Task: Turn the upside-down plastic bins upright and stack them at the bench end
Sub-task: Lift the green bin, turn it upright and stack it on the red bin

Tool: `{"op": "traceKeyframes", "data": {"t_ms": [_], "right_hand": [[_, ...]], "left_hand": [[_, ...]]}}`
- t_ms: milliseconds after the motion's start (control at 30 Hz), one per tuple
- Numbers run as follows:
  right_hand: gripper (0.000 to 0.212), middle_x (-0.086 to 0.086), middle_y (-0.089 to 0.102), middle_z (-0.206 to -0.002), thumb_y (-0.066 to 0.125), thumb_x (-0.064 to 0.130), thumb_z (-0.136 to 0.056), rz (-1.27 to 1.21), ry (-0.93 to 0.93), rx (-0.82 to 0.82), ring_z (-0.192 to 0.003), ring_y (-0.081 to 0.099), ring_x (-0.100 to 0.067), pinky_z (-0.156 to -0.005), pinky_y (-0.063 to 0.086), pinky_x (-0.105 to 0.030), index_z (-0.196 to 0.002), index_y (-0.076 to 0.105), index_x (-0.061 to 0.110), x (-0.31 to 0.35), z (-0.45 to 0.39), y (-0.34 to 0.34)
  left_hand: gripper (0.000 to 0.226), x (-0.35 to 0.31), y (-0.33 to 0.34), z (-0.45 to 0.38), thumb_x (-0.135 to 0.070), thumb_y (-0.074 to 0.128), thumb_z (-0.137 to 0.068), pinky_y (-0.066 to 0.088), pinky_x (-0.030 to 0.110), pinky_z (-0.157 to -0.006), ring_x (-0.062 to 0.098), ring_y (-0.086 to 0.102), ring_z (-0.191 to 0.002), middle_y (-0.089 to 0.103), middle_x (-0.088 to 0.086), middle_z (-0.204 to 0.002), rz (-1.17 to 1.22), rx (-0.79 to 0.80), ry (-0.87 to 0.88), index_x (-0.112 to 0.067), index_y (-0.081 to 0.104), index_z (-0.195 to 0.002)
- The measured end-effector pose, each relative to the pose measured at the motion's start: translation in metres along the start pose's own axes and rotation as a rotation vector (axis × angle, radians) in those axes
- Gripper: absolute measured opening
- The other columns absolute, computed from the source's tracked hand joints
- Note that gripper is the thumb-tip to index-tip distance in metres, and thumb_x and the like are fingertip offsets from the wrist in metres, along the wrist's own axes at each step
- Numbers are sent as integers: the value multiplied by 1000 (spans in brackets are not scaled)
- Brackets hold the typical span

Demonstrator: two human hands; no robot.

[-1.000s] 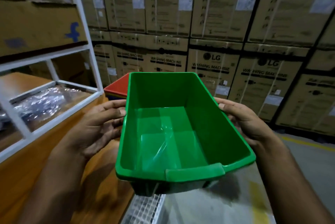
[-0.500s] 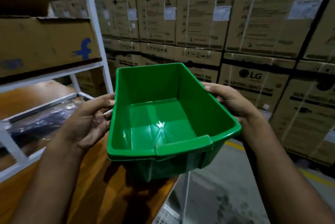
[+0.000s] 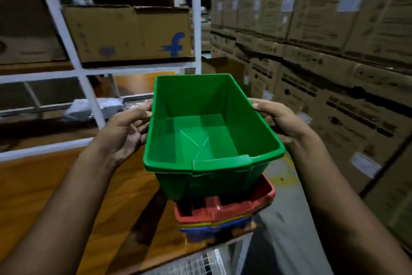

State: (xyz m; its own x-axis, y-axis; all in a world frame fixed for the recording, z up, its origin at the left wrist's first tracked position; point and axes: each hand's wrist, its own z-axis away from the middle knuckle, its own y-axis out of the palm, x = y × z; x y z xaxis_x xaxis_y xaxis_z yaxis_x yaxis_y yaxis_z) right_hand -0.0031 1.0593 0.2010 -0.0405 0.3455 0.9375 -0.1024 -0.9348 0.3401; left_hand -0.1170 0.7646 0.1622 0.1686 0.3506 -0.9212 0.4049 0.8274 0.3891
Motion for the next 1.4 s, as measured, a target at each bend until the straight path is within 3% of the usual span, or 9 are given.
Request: {"op": "traceKeyframes", "data": {"t_ms": [300,467,567,667,800,967,1067,1167,1400], "right_hand": [[44,-2,68,-55,24,-2,-103,-56,39,102,-35,59,-3,-33,44,-12,-145,35,-9,-10,-12,-26],[42,-5,71,-63,25,-2,-103,-79,71,114,-37,60,-4,-33,44,-14,-143,37,-10,-20,-16,-44],[42,-11,71,-82,31,-2,-102,-78,85,77,-46,66,-6,-38,49,-16,-142,42,-8,-24,-26,-58],[39,-9,72,-75,32,-1,-102,-112,106,81,-48,67,-7,-40,50,-17,-138,46,-6,-26,-32,-70],[41,-25,64,-124,44,3,-98,-34,103,93,-96,71,-26,-73,63,-36,-138,50,-3,-38,-44,-83],[35,-27,63,-126,50,3,-98,156,106,-12,-122,57,-40,-89,54,-42,-132,56,-1,-64,-58,-91],[32,-23,67,-119,52,6,-98,320,108,-33,-106,63,-35,-73,56,-32,-129,59,2,-73,-55,-95],[30,-19,70,-108,53,7,-99,419,102,-45,-86,61,-26,-56,48,-25,-127,61,3,-81,-51,-95],[28,-15,71,-104,54,11,-99,526,21,-70,-76,63,-19,-50,49,-18,-125,64,7,-93,-41,-95]], "left_hand": [[59,17,13,20,-11,61,-73,59,28,-71,21,64,-104,64,13,-128,-37,-161,-14,-4,59,-131],[61,25,22,18,-12,65,-71,60,26,-75,18,68,-98,68,13,-119,-5,-194,12,-2,58,-131],[48,27,29,14,-6,64,-77,58,28,-79,19,68,-97,67,16,-122,-25,-196,10,0,61,-125],[29,33,32,13,1,54,-87,57,28,-82,21,67,-97,68,18,-120,-75,-196,-8,1,66,-114],[33,43,25,13,4,51,-88,60,26,-70,17,69,-87,69,19,-115,-55,-218,-21,4,64,-118],[34,69,16,20,3,51,-88,59,27,-70,16,68,-80,73,16,-104,-76,-263,-66,1,64,-119],[35,86,10,21,5,52,-89,59,32,-78,24,67,-95,69,21,-117,-115,-294,-98,0,62,-122],[37,96,4,21,6,55,-88,61,29,-68,23,70,-93,71,19,-114,-112,-344,-104,-3,61,-124],[33,105,-1,23,4,58,-89,58,27,-65,21,73,-87,74,15,-105,-208,-379,-97,-7,63,-120]]}}
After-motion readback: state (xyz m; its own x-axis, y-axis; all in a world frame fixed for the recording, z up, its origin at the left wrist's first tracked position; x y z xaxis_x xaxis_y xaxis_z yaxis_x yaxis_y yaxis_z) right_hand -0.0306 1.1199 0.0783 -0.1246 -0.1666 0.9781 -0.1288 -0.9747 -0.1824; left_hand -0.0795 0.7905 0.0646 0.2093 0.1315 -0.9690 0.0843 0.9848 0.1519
